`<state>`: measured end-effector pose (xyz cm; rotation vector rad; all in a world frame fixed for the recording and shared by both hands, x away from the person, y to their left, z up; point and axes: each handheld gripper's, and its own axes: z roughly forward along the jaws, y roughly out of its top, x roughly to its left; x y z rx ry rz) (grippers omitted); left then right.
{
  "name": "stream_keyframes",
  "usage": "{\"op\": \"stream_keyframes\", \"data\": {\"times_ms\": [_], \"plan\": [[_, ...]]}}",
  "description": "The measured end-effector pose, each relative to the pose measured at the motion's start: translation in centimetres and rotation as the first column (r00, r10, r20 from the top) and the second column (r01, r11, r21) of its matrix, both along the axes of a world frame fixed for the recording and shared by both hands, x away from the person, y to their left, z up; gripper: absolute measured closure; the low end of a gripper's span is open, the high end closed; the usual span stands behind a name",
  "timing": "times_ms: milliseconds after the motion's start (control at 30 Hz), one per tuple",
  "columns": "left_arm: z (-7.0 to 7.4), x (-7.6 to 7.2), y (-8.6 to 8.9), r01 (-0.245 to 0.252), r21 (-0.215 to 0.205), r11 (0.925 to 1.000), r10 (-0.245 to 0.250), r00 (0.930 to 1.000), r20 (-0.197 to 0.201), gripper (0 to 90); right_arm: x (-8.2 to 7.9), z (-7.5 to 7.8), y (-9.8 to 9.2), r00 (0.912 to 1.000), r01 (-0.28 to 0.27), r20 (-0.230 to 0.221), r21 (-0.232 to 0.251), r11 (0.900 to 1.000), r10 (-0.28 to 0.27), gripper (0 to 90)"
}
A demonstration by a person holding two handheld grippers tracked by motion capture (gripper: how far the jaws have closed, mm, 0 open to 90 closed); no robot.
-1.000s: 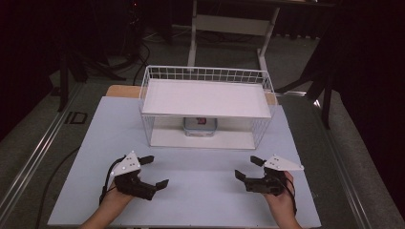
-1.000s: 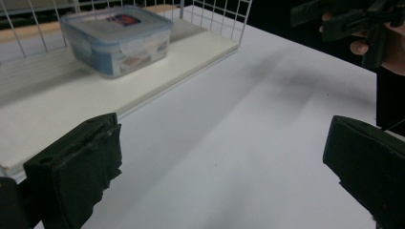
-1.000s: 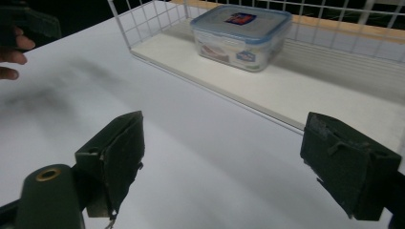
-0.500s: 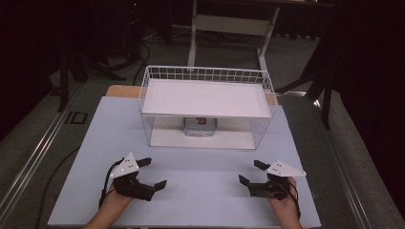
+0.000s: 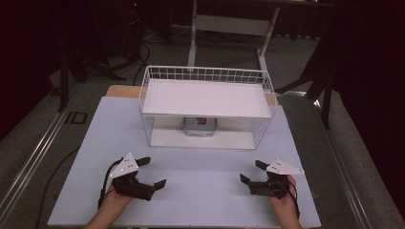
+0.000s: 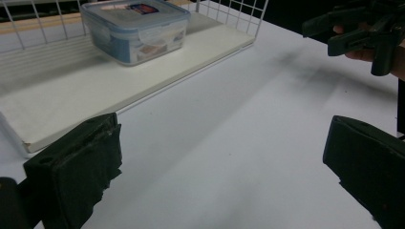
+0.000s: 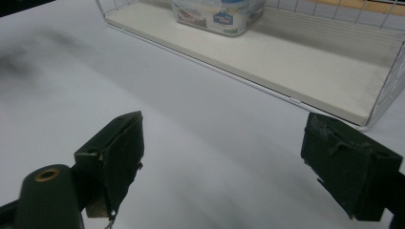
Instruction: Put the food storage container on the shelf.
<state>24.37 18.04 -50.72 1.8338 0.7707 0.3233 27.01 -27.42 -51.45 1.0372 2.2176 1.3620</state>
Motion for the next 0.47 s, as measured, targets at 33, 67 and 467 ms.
{"op": "stream_keyframes", "data": {"times_ms": [33, 67, 467], "plan": [[0.00, 0.00, 0.00, 0.000, 0.000, 1.0000, 0.000, 1.0000, 0.000, 0.5, 0.05, -0.03, -0.02, 1.0000, 0.002, -0.001, 0.000, 1.000, -0.002, 14.8], [-0.04, 0.11, 0.13, -0.004, -0.004, 1.0000, 0.004, 1.0000, -0.005, 0.5, 0.11, -0.08, -0.05, 1.0000, 0.003, -0.002, 0.004, 1.000, -0.003, 14.8], [-0.44, 0.48, 0.34, -0.006, -0.005, 1.0000, 0.005, 0.9993, -0.037, 0.5, 0.50, -0.28, -0.33, 0.9996, 0.019, -0.019, 0.011, 1.000, -0.019, 14.8]]}}
